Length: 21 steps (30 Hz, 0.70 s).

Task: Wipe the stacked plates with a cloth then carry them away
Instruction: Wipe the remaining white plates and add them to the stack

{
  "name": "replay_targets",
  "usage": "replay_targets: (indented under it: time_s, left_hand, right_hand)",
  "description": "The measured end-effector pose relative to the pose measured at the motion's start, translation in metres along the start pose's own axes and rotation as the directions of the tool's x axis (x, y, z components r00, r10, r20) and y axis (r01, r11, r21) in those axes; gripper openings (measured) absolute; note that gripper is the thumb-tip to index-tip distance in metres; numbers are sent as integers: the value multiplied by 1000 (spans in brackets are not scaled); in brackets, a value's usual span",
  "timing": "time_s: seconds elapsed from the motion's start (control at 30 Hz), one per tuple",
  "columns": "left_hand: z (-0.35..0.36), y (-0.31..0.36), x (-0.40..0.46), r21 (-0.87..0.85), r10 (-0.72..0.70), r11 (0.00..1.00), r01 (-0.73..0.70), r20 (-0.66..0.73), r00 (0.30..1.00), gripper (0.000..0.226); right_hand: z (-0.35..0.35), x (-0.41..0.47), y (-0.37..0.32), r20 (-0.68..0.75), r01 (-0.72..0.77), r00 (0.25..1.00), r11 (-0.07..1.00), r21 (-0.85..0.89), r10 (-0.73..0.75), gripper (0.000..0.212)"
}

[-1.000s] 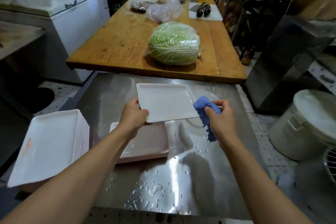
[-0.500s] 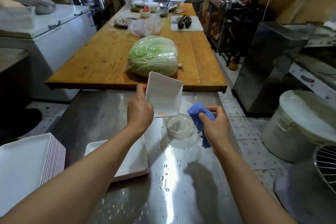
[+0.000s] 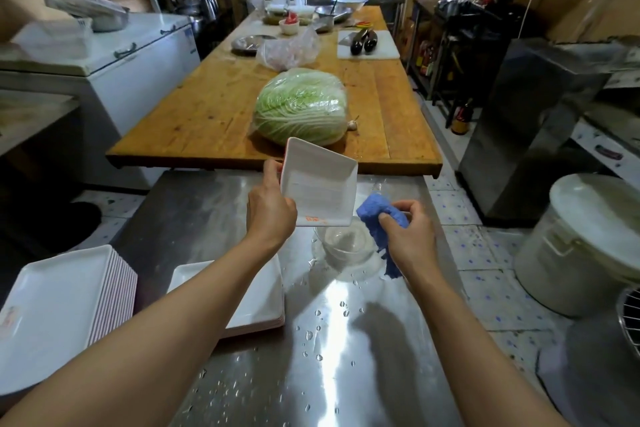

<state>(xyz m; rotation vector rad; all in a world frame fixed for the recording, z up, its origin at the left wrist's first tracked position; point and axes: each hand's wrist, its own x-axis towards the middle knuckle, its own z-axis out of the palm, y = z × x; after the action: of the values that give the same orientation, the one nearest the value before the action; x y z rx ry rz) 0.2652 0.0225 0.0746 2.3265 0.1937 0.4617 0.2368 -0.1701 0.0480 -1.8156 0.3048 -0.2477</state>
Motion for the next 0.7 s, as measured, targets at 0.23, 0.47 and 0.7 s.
replay_targets:
  time_s: [0.23, 0.47, 0.7]
  left_hand:
    - [-20, -18, -22, -419, -378, 790, 448, 243, 893, 42]
    - [-56, -34, -56, -589, -359, 585, 558, 429, 829, 45]
    - [-100, -67, -80, -663, -285, 494, 562, 488, 825, 35]
  right_hand:
    - [17, -12, -19, 90, 140, 986, 990, -24, -137, 12]
    - [52, -45, -41, 432, 477, 861, 721, -502, -268, 32]
    - [79, -115, -46, 503, 621, 766, 664, -417, -400, 26]
